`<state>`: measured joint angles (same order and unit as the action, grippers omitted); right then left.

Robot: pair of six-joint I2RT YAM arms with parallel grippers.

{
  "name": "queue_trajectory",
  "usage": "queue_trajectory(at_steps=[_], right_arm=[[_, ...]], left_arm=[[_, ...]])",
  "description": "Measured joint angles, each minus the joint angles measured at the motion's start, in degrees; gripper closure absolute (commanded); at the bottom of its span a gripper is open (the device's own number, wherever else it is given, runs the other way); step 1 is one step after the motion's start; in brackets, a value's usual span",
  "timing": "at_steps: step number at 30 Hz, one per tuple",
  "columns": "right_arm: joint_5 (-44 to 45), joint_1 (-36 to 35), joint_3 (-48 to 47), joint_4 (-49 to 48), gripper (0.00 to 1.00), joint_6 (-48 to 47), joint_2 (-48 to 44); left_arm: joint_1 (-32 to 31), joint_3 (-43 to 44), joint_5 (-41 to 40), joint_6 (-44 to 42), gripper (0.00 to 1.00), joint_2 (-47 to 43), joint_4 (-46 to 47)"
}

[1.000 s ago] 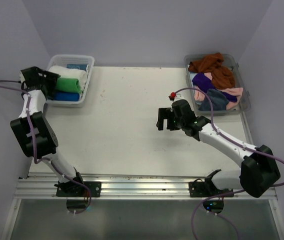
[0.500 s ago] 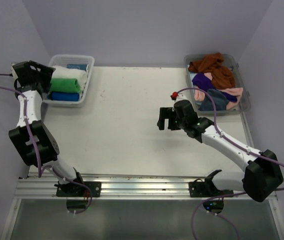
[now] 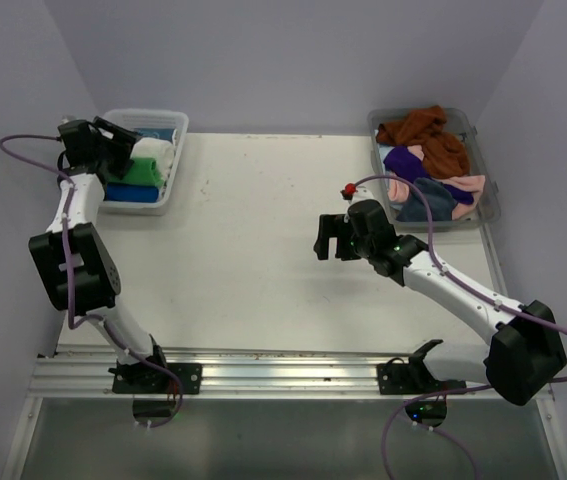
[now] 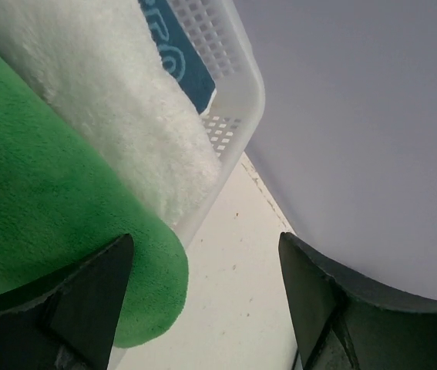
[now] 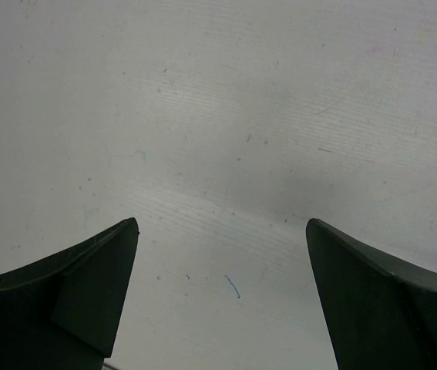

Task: Roll the towels
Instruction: Place the rolled towel into the container

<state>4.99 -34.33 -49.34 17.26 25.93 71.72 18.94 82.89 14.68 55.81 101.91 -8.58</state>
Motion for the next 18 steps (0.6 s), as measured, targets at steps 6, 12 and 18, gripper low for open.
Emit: queue_trajectory(at_steps=[6,12,18], right_arm=[[0.02,0.00,0.00,0.11,0.06,-0.02,0.00],[0.13,0.00,0.00,0.44,0.06,0.00,0.00],[1.18,0.00,0.00,0.85,0.06,0.00,-1.03]], left_arm=[[-2.27,1.16,0.85,-0.52,0.23,6.43,1.90],[-2.21,1.99,1.29,-1.62,0.23,6.49,1.49],[-2.21,4.96,0.09,-4.55,0.22,3.98,-2.91]])
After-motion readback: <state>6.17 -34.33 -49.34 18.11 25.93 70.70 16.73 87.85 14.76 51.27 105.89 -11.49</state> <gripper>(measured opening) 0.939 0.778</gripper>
